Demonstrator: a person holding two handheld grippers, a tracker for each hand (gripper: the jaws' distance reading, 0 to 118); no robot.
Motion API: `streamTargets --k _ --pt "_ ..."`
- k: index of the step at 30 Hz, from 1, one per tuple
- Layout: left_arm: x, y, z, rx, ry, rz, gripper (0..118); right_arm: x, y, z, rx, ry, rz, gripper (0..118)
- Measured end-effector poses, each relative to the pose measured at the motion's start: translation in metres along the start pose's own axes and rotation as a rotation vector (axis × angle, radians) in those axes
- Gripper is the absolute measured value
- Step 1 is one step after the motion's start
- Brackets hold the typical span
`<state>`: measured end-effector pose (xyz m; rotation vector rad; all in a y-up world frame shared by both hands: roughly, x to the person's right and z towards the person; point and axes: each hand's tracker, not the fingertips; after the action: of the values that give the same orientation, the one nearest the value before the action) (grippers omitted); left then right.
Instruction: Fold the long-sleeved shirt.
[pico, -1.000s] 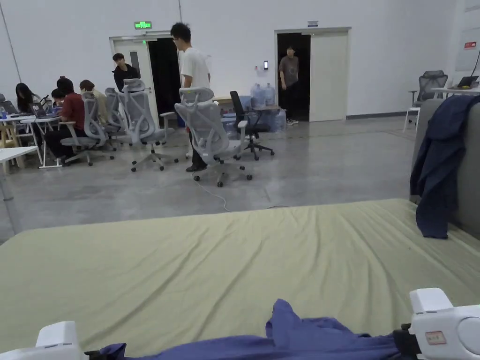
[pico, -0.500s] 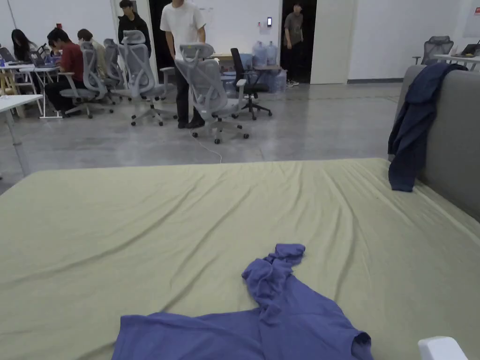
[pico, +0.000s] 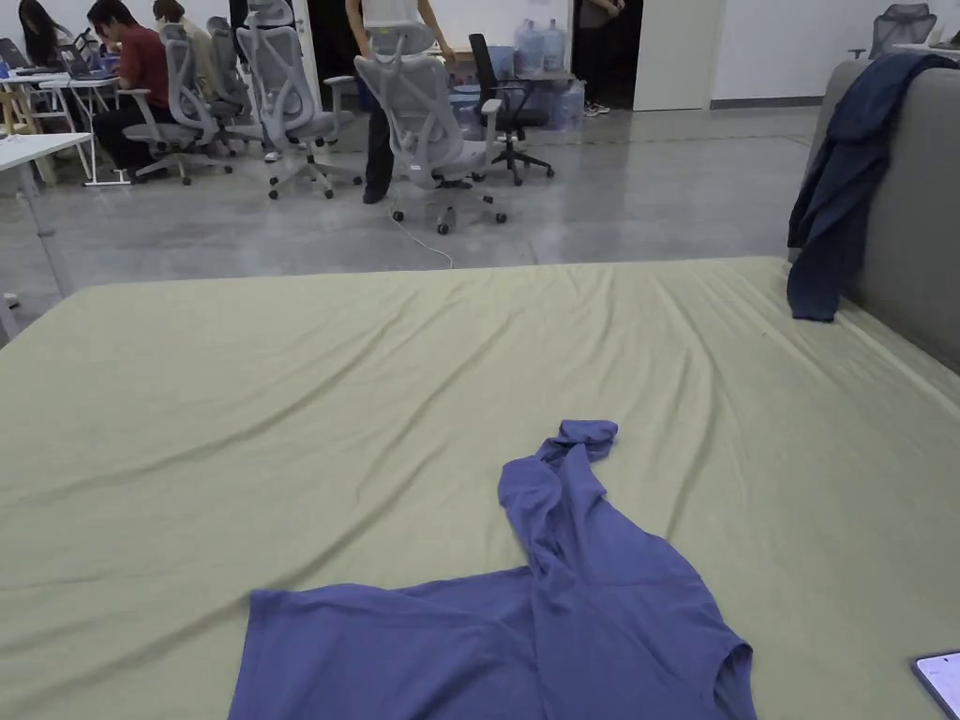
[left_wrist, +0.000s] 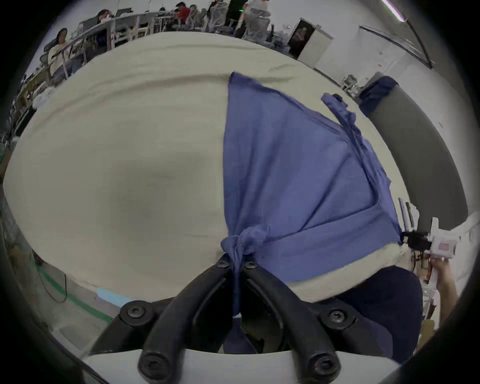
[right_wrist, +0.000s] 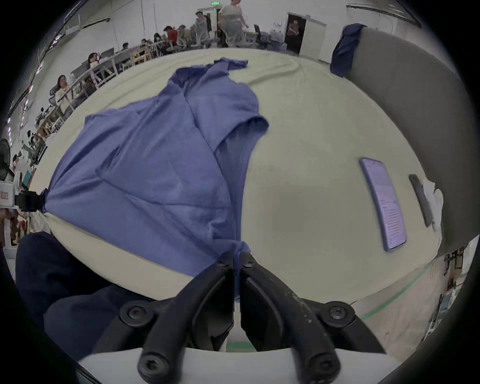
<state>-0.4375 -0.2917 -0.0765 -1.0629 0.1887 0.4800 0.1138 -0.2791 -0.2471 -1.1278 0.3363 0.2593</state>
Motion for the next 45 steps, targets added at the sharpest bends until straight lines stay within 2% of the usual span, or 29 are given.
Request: streamTargets --k 2,3,4,5,6,8,11,12,13,14,15,16,17,19,20,21,22,23,24,25,26,30,31,34,35,36,37,41,45 --pt "-0.003 0.005 0.002 0.042 -0.040 0.061 8 0.003 0.004 -0.003 -0.006 0.015 -0.004 13" --pt "-0.003 0.007 0.006 0.080 -0.069 0.076 21 0.006 0.009 0.000 -0.019 0.036 0.003 22" --pt "-0.002 0.010 0.016 0.125 -0.088 0.076 68 0.010 0.013 0.010 -0.023 0.049 0.010 57" --pt "0.001 0.012 0.028 0.181 -0.070 0.073 105 0.012 0.015 0.024 0.009 0.015 -0.002 91" --pt "0.006 0.013 0.041 0.231 -0.066 0.077 118 0.014 0.018 0.038 0.056 -0.022 -0.019 118" --pt "0.015 0.013 0.073 0.352 -0.105 0.035 116 0.020 0.025 0.080 0.256 -0.045 -0.073 116" --pt "0.035 0.008 0.097 0.390 -0.134 0.003 116 0.022 0.041 0.100 0.344 0.067 -0.215 118" --pt "0.041 0.007 0.099 0.379 -0.140 0.000 112 0.018 0.045 0.106 0.353 0.106 -0.242 117" --pt "0.046 0.006 0.100 0.341 -0.158 -0.005 83 0.014 0.056 0.104 0.353 0.156 -0.271 89" --pt "0.052 0.005 0.096 0.308 -0.188 0.008 30 0.008 0.070 0.099 0.339 0.203 -0.281 37" --pt "0.056 0.007 0.088 0.251 -0.172 0.025 4 0.000 0.087 0.091 0.327 0.217 -0.277 4" --pt "0.064 0.005 0.081 0.205 -0.089 0.037 6 -0.011 0.107 0.068 0.305 0.201 -0.217 3" --pt "0.070 0.003 0.079 0.239 -0.099 0.065 6 -0.024 0.130 0.060 0.319 0.176 -0.145 3" --pt "0.068 0.006 0.072 0.256 -0.144 0.064 6 -0.047 0.175 0.042 0.312 0.184 -0.057 5" --pt "0.070 0.010 0.071 0.257 -0.170 0.084 6 -0.060 0.198 0.027 0.329 0.223 -0.030 16" --pt "0.071 0.013 0.071 0.260 -0.181 0.101 6 -0.070 0.221 0.017 0.341 0.248 -0.007 44" --pt "0.072 0.017 0.070 0.264 -0.186 0.107 6 -0.081 0.249 0.004 0.351 0.260 0.014 81" --pt "0.074 0.019 0.073 0.266 -0.188 0.106 6 -0.094 0.279 -0.013 0.347 0.241 0.037 94" --pt "0.076 0.023 0.073 0.269 -0.185 0.096 6 -0.103 0.300 -0.032 0.334 0.217 0.059 94" --pt "0.077 0.027 0.073 0.272 -0.177 0.079 6 -0.113 0.325 -0.053 0.310 0.184 0.083 118" --pt "0.079 0.031 0.072 0.273 -0.164 0.062 6 -0.121 0.346 -0.073 0.322 0.143 0.116 118" --pt "0.083 0.044 0.070 0.295 -0.145 0.035 6 -0.139 0.399 -0.154 0.107 0.008 0.139 114" --pt "0.085 0.045 0.070 0.293 -0.146 0.024 6 -0.141 0.402 -0.168 0.072 -0.014 0.150 102" --pt "0.092 0.046 0.068 0.286 -0.147 -0.012 6 -0.140 0.403 -0.185 -0.119 -0.084 0.140 56" --pt "0.094 0.046 0.067 0.281 -0.152 -0.019 6 -0.136 0.399 -0.176 -0.088 0.007 0.087 51" --pt "0.095 0.045 0.067 0.279 -0.161 -0.021 6 -0.135 0.398 -0.163 -0.030 0.015 0.070 37" --pt "0.095 0.044 0.066 0.268 -0.179 -0.012 6 -0.136 0.396 -0.151 -0.018 0.030 0.083 12" --pt "0.094 0.036 0.068 0.238 -0.251 0.057 6 -0.131 0.383 -0.084 0.109 0.066 0.188 12" --pt "0.102 0.026 0.080 0.269 -0.238 0.030 6 -0.114 0.343 -0.013 0.229 0.145 0.222 12"
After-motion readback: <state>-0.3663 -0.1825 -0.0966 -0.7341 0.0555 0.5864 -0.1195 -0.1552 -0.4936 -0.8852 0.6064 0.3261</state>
